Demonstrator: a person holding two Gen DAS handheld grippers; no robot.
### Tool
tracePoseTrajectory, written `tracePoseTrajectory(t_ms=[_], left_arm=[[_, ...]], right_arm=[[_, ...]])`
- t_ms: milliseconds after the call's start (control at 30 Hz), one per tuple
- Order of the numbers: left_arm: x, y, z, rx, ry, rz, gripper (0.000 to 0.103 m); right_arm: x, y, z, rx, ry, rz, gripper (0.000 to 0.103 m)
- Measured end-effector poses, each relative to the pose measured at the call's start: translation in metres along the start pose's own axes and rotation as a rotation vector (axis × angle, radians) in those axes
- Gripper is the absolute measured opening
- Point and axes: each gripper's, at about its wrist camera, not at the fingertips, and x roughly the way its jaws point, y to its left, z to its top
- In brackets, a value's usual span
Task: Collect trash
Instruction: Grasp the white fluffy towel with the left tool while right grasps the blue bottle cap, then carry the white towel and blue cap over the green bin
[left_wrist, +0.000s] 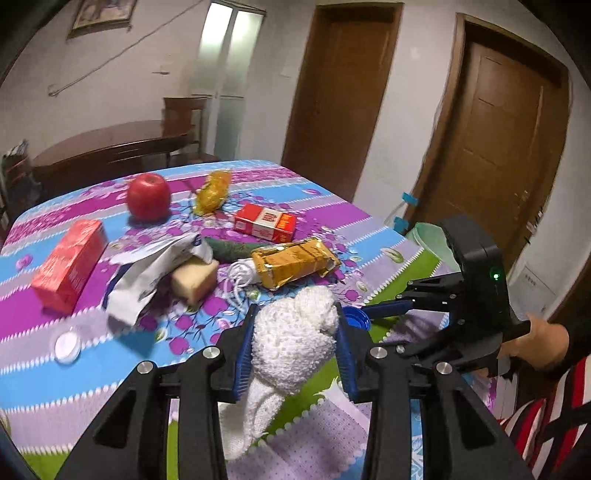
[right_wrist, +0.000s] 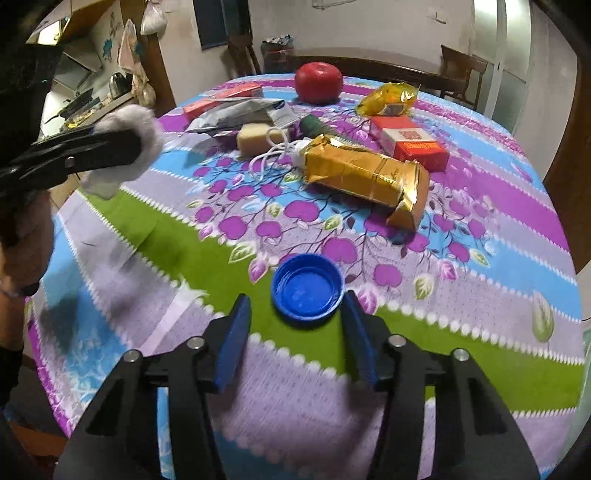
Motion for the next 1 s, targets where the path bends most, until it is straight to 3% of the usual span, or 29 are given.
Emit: tracePoseTrajectory(t_ms=[200, 533, 800, 1000], left_arm=[[-0.004, 0.002, -0.008, -0.091, 0.012, 0.057, 0.039], [0.010, -0.004, -0.018, -0.131, 0.060, 0.109, 0.039], [0.025, -0.025, -0.004, -0.110, 0.084, 0.188, 0.039], [0.051, -0.046, 0.007, -0.113, 0.110, 0.293, 0.039]], right_arm=[[0.000, -0.002, 0.000, 0.011, -0.016, -0.011, 0.038], [0.005, 0.003, 0.005, -0.017, -0.042, -0.054, 0.038], [-0.023, -0.002, -0.009, 0.014, -0.102, -0.048, 0.038], [-0.054, -0.020, -0.025, 0.074, -0.150, -0.065, 0.038]])
